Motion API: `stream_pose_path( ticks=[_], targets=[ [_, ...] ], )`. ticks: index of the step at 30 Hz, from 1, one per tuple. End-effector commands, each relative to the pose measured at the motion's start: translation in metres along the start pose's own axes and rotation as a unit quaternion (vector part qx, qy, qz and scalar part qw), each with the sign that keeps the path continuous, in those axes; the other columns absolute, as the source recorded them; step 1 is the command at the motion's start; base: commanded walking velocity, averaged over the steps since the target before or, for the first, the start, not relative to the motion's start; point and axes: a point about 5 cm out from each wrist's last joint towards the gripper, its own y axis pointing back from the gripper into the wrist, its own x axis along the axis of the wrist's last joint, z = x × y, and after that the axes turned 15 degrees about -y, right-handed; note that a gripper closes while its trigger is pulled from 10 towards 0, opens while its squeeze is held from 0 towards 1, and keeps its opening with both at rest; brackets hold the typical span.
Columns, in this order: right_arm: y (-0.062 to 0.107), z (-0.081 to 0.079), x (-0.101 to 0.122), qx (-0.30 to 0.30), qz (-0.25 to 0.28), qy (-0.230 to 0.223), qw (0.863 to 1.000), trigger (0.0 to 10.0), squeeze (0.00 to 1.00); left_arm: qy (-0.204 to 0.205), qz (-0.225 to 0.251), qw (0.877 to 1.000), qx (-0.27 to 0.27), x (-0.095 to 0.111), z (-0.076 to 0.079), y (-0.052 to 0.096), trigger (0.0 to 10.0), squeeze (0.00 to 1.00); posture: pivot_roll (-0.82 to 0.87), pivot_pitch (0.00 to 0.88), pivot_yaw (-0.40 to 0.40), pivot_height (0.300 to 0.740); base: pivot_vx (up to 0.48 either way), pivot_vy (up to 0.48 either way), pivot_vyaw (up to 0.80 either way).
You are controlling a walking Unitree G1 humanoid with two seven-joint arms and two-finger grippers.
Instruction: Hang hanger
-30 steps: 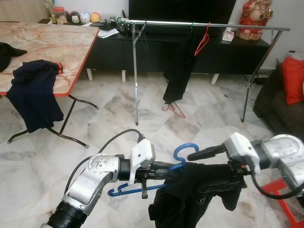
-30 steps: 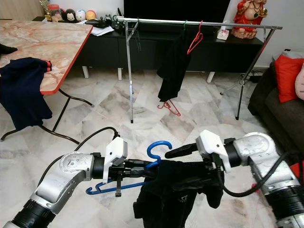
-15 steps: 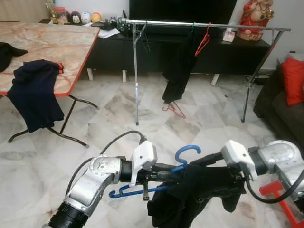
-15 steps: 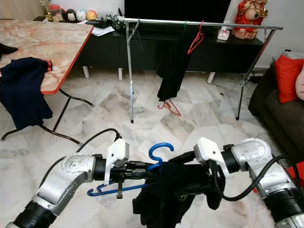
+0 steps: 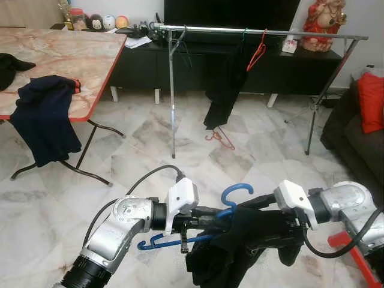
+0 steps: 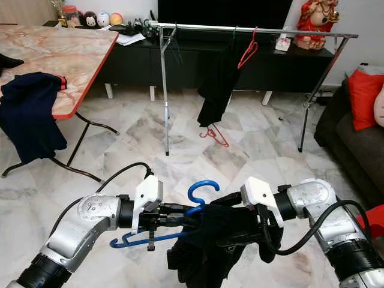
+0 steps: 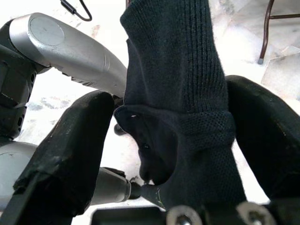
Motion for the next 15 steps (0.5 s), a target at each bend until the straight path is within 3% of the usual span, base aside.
stream_pose_path(
  ticks=[1, 15],
  targets=[
    [0.0036, 0.0006, 0.0001, -0.008, -0.003, 0.007, 1.0, 0.0, 0.0, -0.018, 0.012, 1.0, -0.004, 0.0093, -0.0024, -0.0033, 10.0, 0.0, -0.13, 0.0, -0.101, 0.74, 0.0, 0.0, 0.0],
    [-0.0017, 0.0022, 0.0024, 0.002, -0.008, 0.019, 1.0, 0.0, 0.0, -0.019, 0.014, 1.0, -0.001, 0.0102, -0.0038, -0.0048, 10.0, 0.0, -0.12, 0.004, -0.1, 0.74, 0.0, 0.0, 0.0]
  ],
)
